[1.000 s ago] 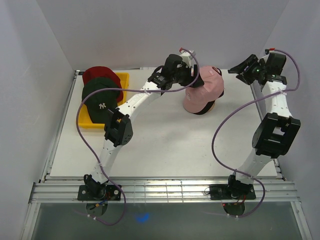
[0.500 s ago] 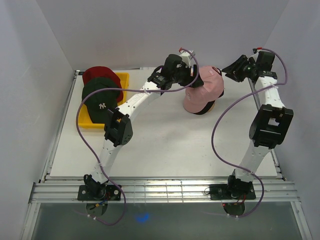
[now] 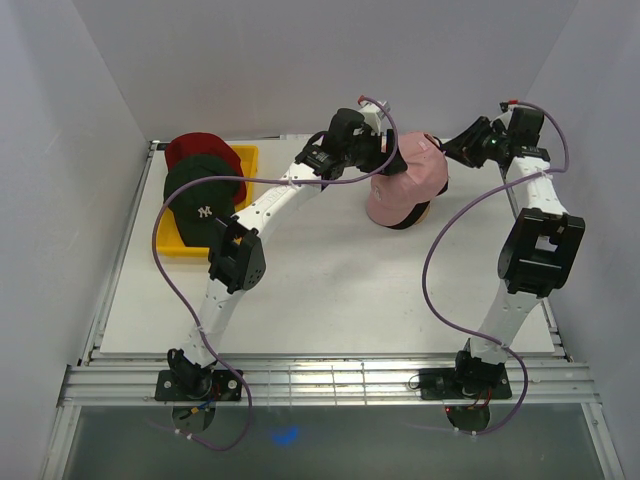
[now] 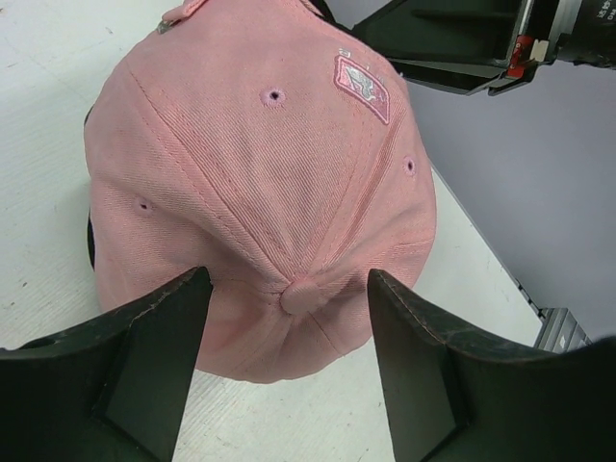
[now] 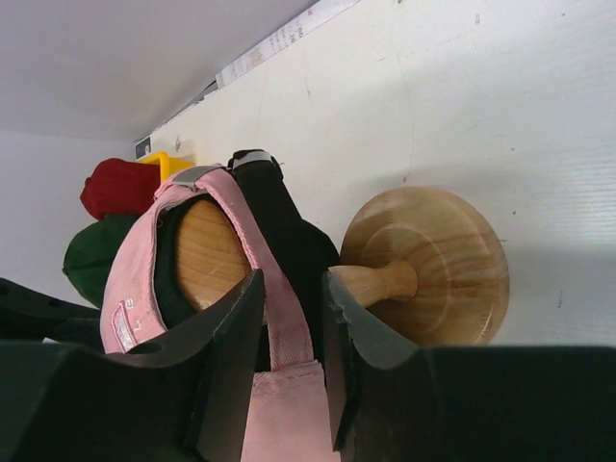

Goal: Stack the hats

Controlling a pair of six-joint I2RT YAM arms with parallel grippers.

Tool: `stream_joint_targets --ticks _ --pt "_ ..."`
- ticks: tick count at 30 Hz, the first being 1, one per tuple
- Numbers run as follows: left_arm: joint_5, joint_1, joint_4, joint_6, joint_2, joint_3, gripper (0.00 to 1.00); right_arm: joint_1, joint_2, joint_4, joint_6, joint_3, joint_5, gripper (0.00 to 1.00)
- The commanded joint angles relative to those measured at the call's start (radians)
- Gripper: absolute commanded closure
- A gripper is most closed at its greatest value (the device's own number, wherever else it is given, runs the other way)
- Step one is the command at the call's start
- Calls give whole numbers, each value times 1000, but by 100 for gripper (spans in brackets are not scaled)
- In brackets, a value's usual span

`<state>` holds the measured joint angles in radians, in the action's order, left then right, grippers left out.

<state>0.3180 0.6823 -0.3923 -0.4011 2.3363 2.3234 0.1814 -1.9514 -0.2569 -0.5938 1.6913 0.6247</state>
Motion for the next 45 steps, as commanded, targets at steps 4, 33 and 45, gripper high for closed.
stream_joint_targets --ticks 4,33,45 --pt "-11 -6 -14 -1 -20 25 23 -3 48 31 17 -31 24 65" --pt "-19 -4 -22 -1 -26 22 23 -3 128 -4 55 -93 0 66" --pt "-19 -4 -16 -11 -20 25 23 -3 144 -10 83 -151 0 69"
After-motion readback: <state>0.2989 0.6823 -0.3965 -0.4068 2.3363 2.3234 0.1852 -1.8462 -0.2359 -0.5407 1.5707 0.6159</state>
